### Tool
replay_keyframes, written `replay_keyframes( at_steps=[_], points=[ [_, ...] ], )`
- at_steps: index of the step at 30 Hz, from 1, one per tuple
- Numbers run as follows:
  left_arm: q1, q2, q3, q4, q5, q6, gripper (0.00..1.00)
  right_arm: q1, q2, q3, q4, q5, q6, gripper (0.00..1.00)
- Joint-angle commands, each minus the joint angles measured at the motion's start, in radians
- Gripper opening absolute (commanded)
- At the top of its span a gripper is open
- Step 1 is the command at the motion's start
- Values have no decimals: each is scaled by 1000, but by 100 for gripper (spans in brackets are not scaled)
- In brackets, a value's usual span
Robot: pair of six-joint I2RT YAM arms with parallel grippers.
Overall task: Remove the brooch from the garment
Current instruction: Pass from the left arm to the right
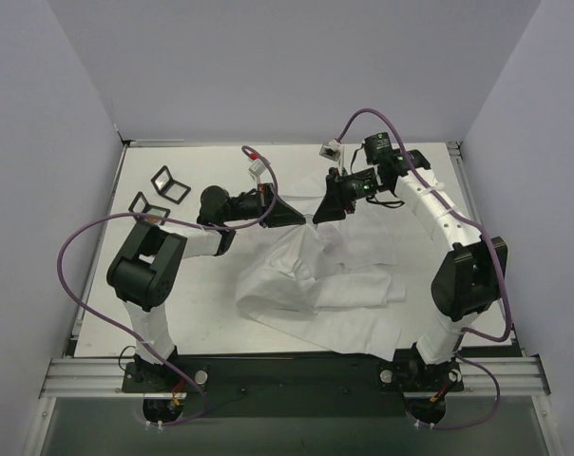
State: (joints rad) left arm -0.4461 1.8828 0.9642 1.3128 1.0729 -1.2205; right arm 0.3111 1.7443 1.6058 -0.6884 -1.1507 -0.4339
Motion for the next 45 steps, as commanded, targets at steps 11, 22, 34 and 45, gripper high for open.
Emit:
replay_keyframes(
  at_steps=[11,22,34,45],
  points=[
    [-5,-27,34,352,-19,9,0,6,8,-18,6,-83,-23,18],
    [-5,-30,30,352,-18,12,0,17,0,-20,6,-92,-29,11],
    [7,-25,41,358,-14,1,35,80,-25,81,-144,204,-114,0],
    [15,-86,15,178,-22,176,50,210,21,291,-496,624,-249,0]
  ],
)
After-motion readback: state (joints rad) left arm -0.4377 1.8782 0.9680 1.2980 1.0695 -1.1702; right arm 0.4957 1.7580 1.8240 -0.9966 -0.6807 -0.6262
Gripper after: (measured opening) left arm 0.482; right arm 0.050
